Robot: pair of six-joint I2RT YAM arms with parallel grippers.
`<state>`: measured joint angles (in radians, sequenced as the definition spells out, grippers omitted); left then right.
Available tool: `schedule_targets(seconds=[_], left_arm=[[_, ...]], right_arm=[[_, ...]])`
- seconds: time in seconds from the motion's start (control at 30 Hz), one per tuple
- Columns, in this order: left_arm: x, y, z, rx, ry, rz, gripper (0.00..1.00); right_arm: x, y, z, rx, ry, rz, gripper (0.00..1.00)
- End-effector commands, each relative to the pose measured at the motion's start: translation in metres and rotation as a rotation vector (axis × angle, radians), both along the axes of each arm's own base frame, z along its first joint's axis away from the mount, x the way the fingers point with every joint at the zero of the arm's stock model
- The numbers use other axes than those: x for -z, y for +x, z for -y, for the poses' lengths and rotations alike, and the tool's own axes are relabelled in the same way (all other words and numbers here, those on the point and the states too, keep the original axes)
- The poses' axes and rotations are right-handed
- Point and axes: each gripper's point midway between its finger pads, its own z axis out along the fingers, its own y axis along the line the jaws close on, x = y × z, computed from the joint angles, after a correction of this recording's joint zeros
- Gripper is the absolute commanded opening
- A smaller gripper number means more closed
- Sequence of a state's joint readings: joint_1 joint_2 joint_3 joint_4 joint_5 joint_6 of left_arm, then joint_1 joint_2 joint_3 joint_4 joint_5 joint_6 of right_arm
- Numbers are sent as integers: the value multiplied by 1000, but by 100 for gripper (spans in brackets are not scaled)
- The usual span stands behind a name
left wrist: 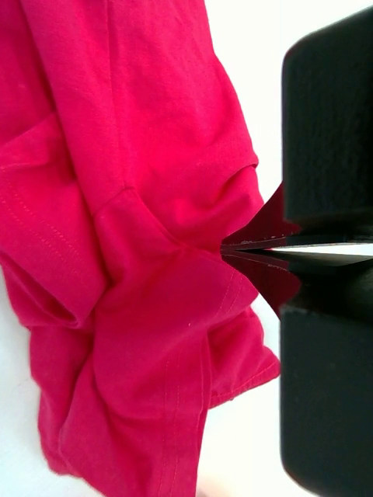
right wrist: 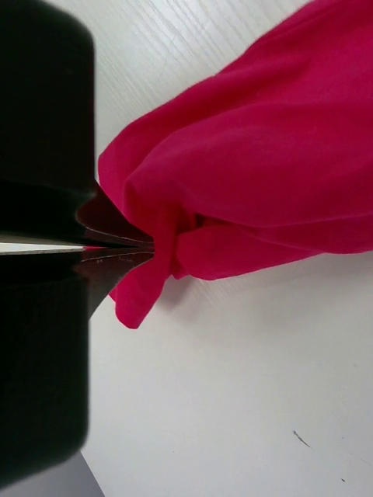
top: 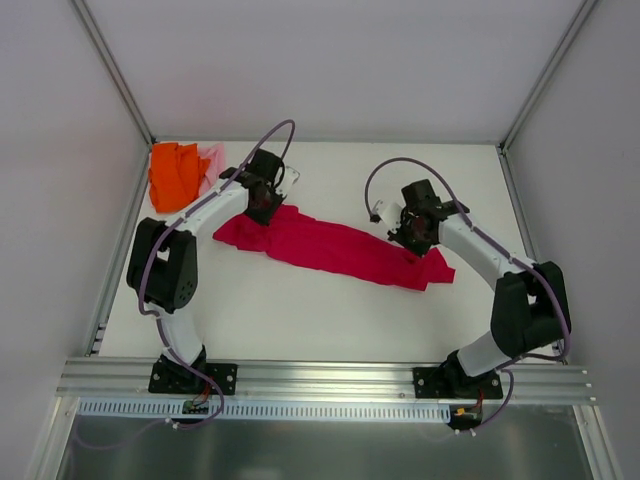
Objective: Fold and stack the t-shirts
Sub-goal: Rotate the tshirt 90 degrees
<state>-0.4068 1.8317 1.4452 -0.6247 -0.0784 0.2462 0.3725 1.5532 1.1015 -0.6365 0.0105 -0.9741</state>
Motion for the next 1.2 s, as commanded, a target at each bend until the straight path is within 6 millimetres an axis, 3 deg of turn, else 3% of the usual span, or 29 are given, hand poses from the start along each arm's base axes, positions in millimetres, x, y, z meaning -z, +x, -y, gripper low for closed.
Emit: schedule_targets(seconds=[0.0,0.17,0.33,0.47,0.6,1.0,1.17], left_arm=[[9,-6,7,6,-26,-27,0],[19,-7,7,9,-16,-44,0],[27,-4,8,7,-12,-58,0],[34,-5,9,9,-4,-84,0],[41,-6,7,2,18,-108,0],[51,4,8,-6,46,-124,0],[53,3,7,-4,51,-128,0]], right_arm=[[-25,-9,-9,-31,94,41,1],[-41,-22,-14,-54,143,44,1],[-51,-51,-22,-107,199,-63,1],[-46,-76,-23,-139,210,-183,1],[-34,-85,-26,-163,205,-256,1],[15,-30,-13,-101,47,-190,1],[33,-18,-6,-90,-14,-215,1]])
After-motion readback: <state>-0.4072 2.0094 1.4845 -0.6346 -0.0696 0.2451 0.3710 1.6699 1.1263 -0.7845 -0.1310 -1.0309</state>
